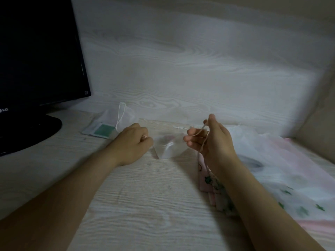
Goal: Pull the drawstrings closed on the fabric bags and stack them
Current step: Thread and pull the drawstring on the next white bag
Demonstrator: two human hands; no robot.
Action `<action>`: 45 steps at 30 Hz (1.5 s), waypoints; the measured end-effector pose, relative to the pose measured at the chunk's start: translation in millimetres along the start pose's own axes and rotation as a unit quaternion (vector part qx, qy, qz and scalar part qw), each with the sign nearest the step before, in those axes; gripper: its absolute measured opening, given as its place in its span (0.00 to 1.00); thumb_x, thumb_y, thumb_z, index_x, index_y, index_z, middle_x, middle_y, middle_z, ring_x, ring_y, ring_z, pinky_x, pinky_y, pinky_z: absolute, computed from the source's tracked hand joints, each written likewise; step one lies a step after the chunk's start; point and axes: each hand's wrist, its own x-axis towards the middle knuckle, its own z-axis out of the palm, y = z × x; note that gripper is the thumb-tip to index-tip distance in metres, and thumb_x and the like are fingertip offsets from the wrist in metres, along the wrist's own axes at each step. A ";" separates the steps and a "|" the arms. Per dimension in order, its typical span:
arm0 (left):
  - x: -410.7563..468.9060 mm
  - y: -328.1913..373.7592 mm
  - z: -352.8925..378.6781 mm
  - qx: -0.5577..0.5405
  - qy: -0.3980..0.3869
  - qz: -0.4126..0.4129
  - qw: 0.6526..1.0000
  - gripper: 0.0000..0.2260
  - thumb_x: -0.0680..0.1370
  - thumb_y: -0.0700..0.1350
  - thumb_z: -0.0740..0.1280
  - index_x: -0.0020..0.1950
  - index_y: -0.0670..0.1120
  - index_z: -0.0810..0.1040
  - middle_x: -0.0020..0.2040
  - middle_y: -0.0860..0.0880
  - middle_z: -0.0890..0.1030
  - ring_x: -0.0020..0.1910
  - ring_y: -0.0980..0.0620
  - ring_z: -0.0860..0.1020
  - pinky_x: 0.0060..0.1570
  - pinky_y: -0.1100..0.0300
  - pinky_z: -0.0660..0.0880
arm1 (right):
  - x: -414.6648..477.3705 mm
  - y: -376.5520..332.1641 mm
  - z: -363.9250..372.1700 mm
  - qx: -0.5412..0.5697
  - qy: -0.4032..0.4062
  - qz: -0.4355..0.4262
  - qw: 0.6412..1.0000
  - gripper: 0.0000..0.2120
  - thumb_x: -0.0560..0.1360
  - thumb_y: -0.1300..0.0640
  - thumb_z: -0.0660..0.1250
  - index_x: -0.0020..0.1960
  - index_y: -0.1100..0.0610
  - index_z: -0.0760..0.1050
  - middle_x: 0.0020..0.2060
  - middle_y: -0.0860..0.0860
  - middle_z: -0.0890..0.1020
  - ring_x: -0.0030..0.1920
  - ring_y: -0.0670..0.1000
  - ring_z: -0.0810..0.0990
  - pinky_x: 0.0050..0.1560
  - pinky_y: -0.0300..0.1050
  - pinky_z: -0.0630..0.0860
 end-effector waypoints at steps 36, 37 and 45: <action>5.9 30.8 28.2 -0.259 -0.035 0.005 0.965 0.37 0.76 0.42 0.78 0.82 0.48 0.67 0.75 0.54 0.76 0.74 0.58 0.74 0.71 0.53 0.76 | -0.9 25.1 -2.1 -0.574 -0.179 -0.166 0.781 0.22 0.78 0.50 0.61 0.31 0.62 0.73 0.25 0.51 0.73 0.29 0.48 0.71 0.38 0.49 0.71; 4.9 33.4 27.2 -0.276 -0.037 0.011 0.960 0.38 0.76 0.40 0.79 0.82 0.47 0.66 0.75 0.54 0.76 0.73 0.56 0.75 0.70 0.53 0.77 | -0.3 25.3 -1.8 -0.564 -0.162 -0.154 0.795 0.24 0.81 0.49 0.61 0.33 0.64 0.74 0.26 0.52 0.75 0.30 0.49 0.73 0.38 0.49 0.72; -4.7 47.8 19.9 -0.261 -0.048 0.099 0.959 0.49 0.70 0.35 0.82 0.85 0.53 0.60 0.79 0.58 0.71 0.46 0.56 0.85 0.49 0.60 0.82 | -5.9 23.8 3.6 -0.502 -0.099 -0.088 0.855 0.32 0.72 0.26 0.66 0.33 0.56 0.78 0.24 0.45 0.78 0.28 0.42 0.77 0.33 0.38 0.73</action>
